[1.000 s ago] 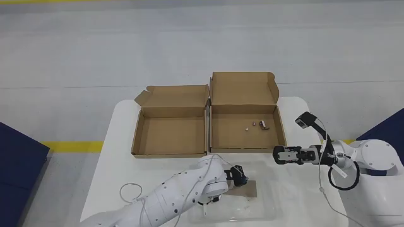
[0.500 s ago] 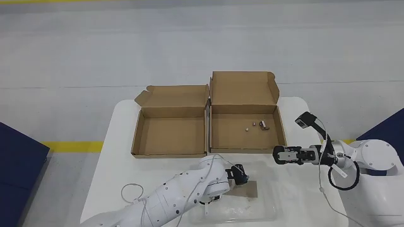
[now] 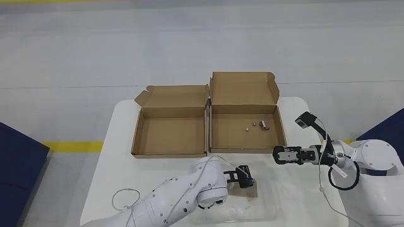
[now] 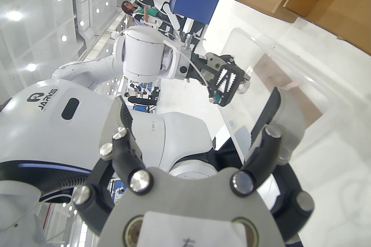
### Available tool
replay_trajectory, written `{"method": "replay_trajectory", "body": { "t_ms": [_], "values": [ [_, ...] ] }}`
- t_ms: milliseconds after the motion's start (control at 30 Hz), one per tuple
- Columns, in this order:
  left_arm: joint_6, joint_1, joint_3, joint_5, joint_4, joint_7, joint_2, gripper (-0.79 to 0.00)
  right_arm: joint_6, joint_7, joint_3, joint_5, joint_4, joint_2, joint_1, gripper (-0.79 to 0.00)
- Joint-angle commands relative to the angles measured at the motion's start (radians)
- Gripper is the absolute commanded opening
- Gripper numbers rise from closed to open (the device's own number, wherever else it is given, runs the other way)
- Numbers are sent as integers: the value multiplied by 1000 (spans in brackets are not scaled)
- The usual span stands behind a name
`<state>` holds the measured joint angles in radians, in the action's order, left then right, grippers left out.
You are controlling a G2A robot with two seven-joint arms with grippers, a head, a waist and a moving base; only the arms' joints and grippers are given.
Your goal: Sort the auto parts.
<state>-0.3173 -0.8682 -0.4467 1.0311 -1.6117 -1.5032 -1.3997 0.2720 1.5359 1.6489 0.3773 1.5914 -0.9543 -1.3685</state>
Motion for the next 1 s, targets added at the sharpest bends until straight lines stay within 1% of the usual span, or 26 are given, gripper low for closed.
{"method": "replay_trajectory", "body": {
  "t_ms": [0,233,300,367,467,533,600,700,767,833,967],
  "values": [
    [12,10,9,-2,-40,-11,14,-785,0,0,0,0,0,0,0,0],
    [14,12,11,-2,-45,-13,16,-785,0,0,0,0,0,0,0,0],
    [8,-5,-1,-9,-30,47,19,-785,0,0,0,0,0,0,0,0],
    [-26,-23,-40,-39,-35,111,32,-785,0,0,0,0,0,0,0,0],
    [-97,-70,-127,-83,-73,176,67,-785,0,0,0,0,0,0,0,0],
    [-159,-114,-200,-107,-108,204,97,-785,0,0,0,0,0,0,0,0],
    [-241,-166,-283,-148,-142,241,129,-785,0,0,0,0,0,0,0,0],
    [-317,-234,-372,-180,-183,317,176,-785,0,0,0,0,0,0,0,0],
    [-386,-265,-417,-217,-193,387,205,-785,0,0,0,0,0,0,0,0],
    [-437,-283,-452,-237,-188,437,233,-785,0,0,0,0,0,0,0,0],
    [-532,-296,-483,-280,-175,533,280,-785,0,0,0,0,0,0,0,0]
  ]
}}
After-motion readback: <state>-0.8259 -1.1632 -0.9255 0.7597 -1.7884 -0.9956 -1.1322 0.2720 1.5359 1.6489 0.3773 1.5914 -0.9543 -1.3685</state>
